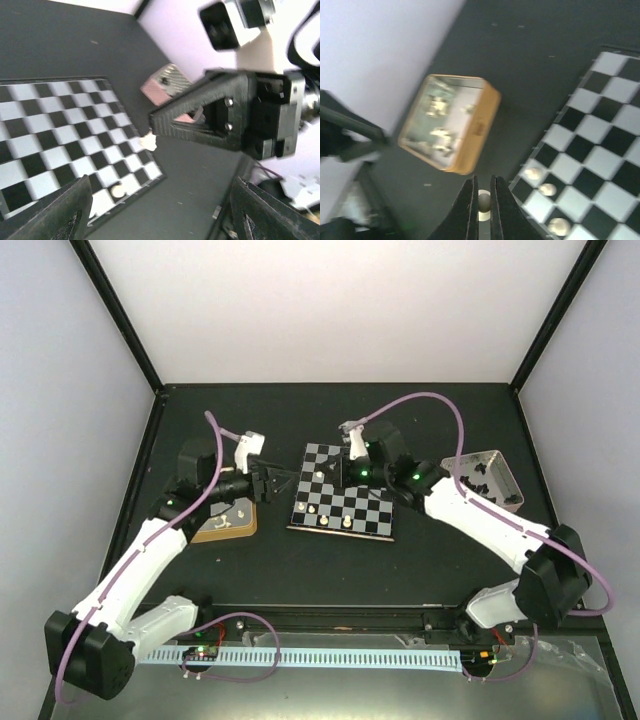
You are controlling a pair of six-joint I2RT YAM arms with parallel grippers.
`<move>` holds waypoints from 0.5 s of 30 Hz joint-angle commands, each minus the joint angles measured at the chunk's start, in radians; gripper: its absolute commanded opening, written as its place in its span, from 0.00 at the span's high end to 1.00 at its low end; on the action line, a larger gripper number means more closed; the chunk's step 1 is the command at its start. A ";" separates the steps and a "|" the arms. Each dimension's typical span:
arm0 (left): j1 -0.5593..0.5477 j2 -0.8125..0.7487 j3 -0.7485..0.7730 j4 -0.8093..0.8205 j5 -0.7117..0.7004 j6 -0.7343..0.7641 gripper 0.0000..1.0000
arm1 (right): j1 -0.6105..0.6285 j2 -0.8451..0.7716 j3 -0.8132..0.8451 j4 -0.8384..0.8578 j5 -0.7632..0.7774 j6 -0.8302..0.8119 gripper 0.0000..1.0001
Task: Set up the chess pieces on the board
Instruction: Place the chess piece on the chessboard.
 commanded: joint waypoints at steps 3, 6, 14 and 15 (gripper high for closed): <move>0.017 -0.124 -0.080 -0.068 -0.410 -0.058 0.22 | 0.096 0.117 -0.030 -0.089 0.479 -0.204 0.99; 0.018 -0.168 -0.123 -0.051 -0.480 -0.076 0.21 | 0.130 0.195 -0.027 -0.082 0.535 -0.215 0.99; 0.023 -0.192 -0.126 -0.093 -0.507 -0.062 0.21 | 0.173 0.380 0.054 -0.092 0.554 -0.209 0.99; 0.023 -0.193 -0.126 -0.095 -0.507 -0.062 0.21 | 0.174 0.393 0.059 -0.096 0.555 -0.208 0.99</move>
